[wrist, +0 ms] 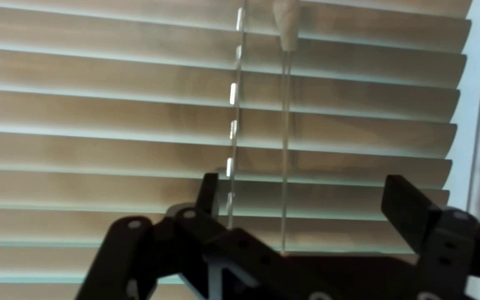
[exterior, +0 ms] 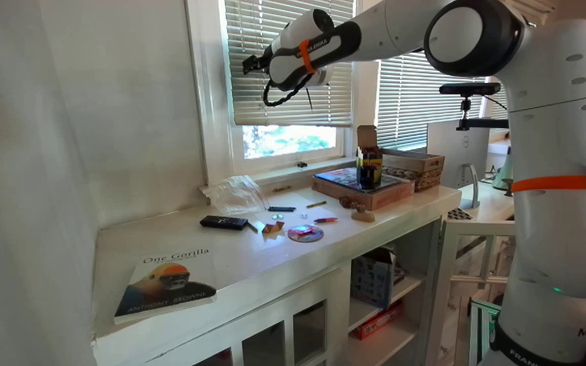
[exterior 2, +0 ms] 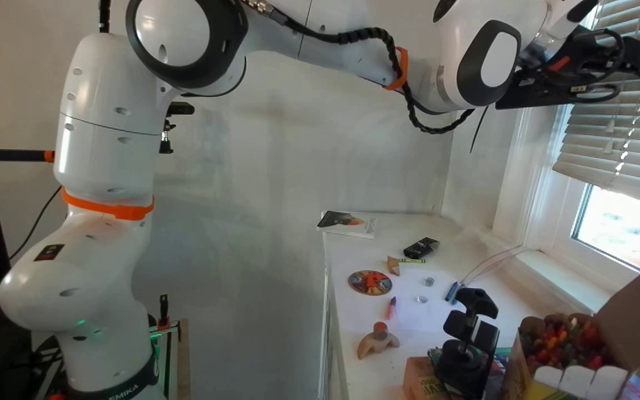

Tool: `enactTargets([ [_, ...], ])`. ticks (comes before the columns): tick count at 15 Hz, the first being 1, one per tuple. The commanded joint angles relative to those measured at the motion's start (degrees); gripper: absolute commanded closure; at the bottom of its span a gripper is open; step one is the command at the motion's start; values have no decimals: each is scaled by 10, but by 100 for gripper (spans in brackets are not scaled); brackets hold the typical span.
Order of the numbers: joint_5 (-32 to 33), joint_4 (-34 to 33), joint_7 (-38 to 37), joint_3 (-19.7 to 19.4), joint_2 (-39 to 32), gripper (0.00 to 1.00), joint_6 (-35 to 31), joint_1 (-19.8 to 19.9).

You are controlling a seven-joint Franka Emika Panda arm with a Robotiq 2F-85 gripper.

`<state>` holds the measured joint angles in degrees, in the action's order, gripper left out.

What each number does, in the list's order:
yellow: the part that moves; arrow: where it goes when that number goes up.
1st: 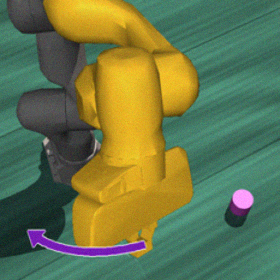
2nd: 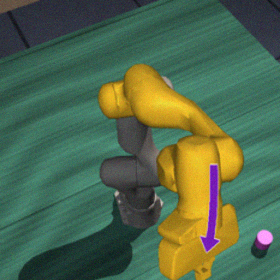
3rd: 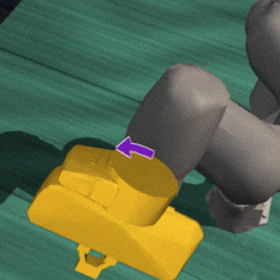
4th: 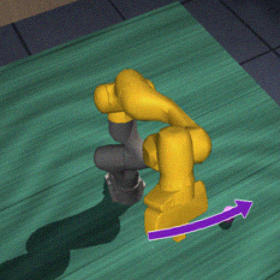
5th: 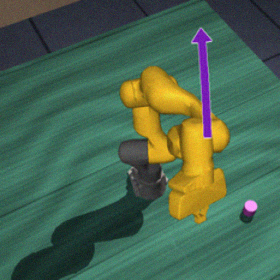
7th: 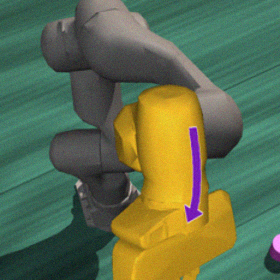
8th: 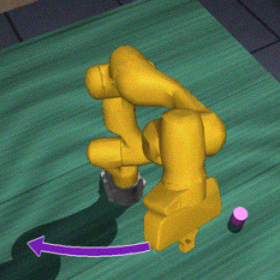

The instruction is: Close the blinds

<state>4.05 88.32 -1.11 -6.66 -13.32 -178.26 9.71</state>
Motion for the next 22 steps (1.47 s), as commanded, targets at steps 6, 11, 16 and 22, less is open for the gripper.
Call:
enactTargets([
  [6,4,-12,-16,-19,-12,57,-7,-21],
  [11,1,-13,-14,-17,-13,94,-6,-22],
  [16,8,-10,-19,-25,-10,100,-1,-29],
  [22,46,33,-17,-59,40,100,68,-57],
])
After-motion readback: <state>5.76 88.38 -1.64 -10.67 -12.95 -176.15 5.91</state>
